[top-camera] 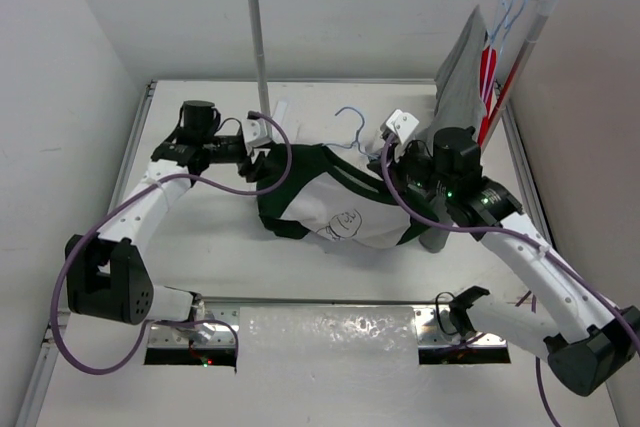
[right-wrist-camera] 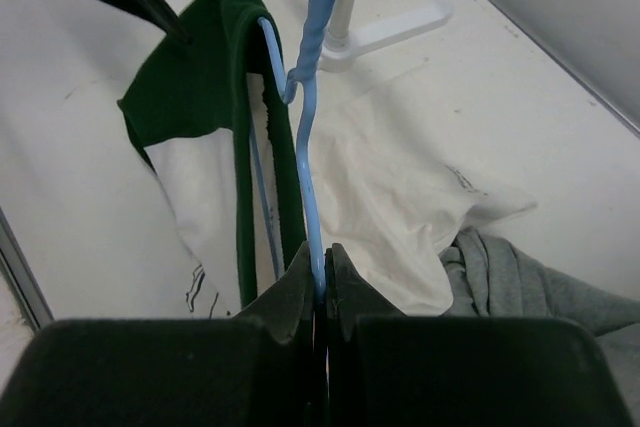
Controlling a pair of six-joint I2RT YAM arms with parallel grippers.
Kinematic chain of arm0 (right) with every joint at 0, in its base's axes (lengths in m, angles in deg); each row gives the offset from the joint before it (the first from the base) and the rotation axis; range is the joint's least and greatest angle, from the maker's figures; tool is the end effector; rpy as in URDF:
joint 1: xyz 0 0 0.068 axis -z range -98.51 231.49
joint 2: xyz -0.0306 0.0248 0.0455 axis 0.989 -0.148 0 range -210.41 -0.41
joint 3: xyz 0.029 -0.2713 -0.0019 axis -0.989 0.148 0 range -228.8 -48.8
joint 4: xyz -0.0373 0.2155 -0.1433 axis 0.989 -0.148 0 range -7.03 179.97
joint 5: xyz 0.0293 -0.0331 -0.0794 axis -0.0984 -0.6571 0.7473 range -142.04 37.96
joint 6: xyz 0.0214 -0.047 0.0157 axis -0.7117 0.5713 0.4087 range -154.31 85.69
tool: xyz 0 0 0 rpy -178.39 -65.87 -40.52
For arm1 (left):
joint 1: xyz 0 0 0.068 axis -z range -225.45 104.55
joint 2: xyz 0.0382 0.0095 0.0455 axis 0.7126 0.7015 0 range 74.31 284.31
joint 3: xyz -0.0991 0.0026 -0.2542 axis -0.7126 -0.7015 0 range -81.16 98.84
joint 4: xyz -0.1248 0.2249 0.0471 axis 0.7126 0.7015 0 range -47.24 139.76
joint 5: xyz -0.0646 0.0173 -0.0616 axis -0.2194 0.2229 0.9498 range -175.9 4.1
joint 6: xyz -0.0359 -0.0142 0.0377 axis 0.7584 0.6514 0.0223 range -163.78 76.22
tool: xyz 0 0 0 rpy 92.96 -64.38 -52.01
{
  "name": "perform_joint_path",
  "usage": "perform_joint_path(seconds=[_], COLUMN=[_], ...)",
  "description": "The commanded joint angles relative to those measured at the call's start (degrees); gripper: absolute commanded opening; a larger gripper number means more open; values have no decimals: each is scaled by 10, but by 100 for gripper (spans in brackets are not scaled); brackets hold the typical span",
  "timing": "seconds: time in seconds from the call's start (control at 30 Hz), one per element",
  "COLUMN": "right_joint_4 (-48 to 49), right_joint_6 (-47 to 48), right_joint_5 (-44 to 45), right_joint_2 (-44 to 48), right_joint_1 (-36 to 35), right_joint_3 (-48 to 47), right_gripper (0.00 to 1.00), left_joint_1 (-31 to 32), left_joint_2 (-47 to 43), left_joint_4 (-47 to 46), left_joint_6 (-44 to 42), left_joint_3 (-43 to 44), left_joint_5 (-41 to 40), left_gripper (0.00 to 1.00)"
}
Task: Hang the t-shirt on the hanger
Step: Place the T-shirt on the hanger, then place the hanger at the clothesline.
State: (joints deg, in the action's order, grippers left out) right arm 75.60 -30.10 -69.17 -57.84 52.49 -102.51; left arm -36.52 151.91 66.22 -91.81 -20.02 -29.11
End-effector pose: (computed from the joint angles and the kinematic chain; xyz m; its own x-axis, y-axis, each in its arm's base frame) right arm 0.1952 0.1202 0.3464 -0.2189 -0.2015 -0.9547 -0.7262 0.6872 0.0215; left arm 0.2789 -0.0740 0.2995 0.1107 0.3948 -0.9121 0.9521 0.2210 0.2112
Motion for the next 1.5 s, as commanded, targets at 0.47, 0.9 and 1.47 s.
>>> perform_joint_path(seconds=[0.47,0.9,1.47], right_joint_4=[-121,-203,-192], right_joint_6=[24,34,-35], right_joint_5=[121,184,444], right_joint_2=[-5,31,-46], right_joint_1=[3,3,4], right_joint_3=[-202,-258,-326], right_gripper=[0,0,0], left_joint_1=[14,30,86], left_joint_2=[21,123,39], left_joint_4=[-184,-140,-64], left_joint_6=[192,282,245], left_joint_3=[-1,185,211], left_joint_5=[-143,-287,-379], left_gripper=[0,0,100])
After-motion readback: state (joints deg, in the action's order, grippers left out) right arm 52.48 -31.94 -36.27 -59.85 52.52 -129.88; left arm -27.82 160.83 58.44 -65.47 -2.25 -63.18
